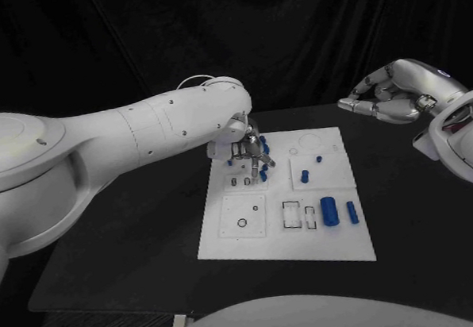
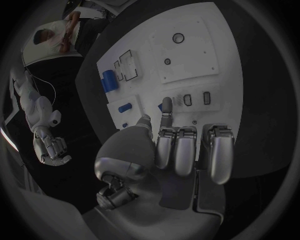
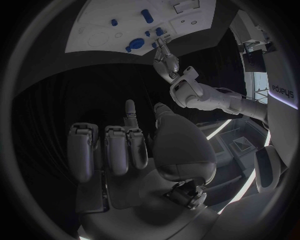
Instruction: Assemble the parts on the task board
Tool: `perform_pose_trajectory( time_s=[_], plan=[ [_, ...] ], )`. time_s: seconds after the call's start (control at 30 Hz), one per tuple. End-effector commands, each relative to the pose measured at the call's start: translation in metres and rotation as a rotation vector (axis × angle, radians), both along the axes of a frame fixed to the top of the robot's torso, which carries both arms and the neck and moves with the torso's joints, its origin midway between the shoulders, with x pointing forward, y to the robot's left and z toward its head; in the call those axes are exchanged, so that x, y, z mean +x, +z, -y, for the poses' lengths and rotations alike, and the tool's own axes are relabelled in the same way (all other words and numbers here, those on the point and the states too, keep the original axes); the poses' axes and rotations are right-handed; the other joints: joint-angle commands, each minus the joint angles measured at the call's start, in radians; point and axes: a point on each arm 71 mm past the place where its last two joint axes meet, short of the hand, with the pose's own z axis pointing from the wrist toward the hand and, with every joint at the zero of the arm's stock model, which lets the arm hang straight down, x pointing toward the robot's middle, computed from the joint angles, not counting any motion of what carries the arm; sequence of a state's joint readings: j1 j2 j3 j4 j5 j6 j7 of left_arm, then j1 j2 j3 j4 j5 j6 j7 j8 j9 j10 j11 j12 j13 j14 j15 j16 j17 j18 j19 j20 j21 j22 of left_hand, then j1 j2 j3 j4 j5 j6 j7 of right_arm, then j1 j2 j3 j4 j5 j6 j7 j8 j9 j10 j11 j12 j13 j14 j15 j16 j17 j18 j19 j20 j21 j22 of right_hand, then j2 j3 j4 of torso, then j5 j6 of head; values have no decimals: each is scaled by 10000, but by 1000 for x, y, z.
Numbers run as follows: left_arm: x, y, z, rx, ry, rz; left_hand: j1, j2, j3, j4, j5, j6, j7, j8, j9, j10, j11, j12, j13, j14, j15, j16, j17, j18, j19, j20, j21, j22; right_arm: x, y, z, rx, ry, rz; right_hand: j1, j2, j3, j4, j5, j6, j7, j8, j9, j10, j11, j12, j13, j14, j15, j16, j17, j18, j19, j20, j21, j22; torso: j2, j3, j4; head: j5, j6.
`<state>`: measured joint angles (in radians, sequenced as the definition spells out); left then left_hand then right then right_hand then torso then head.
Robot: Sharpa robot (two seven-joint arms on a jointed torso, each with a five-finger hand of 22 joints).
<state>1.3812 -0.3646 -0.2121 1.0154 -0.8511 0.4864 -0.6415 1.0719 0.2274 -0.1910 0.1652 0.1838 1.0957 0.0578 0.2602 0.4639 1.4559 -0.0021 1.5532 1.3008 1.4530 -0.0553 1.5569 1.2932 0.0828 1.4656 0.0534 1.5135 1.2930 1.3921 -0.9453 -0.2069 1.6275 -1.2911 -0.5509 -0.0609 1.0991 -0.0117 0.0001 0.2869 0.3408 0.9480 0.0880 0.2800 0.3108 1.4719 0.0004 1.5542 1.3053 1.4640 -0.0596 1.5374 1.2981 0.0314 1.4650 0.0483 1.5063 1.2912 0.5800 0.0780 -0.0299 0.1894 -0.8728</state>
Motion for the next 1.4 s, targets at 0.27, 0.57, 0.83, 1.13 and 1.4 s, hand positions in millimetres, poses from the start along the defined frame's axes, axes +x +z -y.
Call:
perform_pose_trajectory(
  time_s=[0.27,0.57,0.83,1.13,1.4],
  plan=[
    [1,-4,5,-209,-5,42,-28,-156,726,-168,132,-348,33,-267,128,1149,-68,176,2700,1178,-30,139,2776,-514,93,-6,-35,1612,0,-3,1,-114,-164,-275,142,95,193,19,166,-137,-27,174,156,989,80,166,2655,923,23,-85,1970,-87,669,37,-138,2498,-8,10,2,-120,2],
    [2,-9,8,-306,40,46,16,-149,893,-259,180,-374,68,-434,63,1149,-34,176,2700,1178,5,139,2776,-500,52,29,-69,1569,0,-3,1,-142,-163,-318,142,95,193,19,166,-137,-27,174,156,989,80,166,2655,923,23,-85,1970,-87,669,37,-138,2498,-6,12,10,-136,2],
    [4,-12,10,-429,92,79,57,-150,1079,-349,195,-376,105,-600,-1,1149,9,176,2700,1178,51,139,2776,-459,-87,73,-166,1424,0,-4,1,-184,-148,-382,150,99,190,26,165,-123,-31,191,165,989,77,166,2655,910,21,-119,1908,-74,646,37,-184,2480,-12,12,0,-136,2],
    [4,-16,10,-420,132,13,66,-151,1146,-377,206,-369,115,-653,-21,1149,21,176,2700,1178,64,139,2776,-445,-132,87,-198,1378,1,-5,1,-220,-138,-447,150,99,190,26,165,-123,-31,191,165,989,77,166,2655,910,21,-119,1908,-74,646,37,-184,2480,-14,18,0,-139,2],
    [4,-19,8,-397,206,5,87,-181,1245,-439,202,-234,92,-661,-15,1149,13,176,2700,1178,66,139,2776,-456,-97,100,-180,1428,1,-6,1,-245,-136,-499,150,99,190,26,165,-123,-31,191,165,989,77,166,2655,910,21,-119,1908,-74,646,37,-184,2480,-15,23,-2,-153,2]
  ],
)
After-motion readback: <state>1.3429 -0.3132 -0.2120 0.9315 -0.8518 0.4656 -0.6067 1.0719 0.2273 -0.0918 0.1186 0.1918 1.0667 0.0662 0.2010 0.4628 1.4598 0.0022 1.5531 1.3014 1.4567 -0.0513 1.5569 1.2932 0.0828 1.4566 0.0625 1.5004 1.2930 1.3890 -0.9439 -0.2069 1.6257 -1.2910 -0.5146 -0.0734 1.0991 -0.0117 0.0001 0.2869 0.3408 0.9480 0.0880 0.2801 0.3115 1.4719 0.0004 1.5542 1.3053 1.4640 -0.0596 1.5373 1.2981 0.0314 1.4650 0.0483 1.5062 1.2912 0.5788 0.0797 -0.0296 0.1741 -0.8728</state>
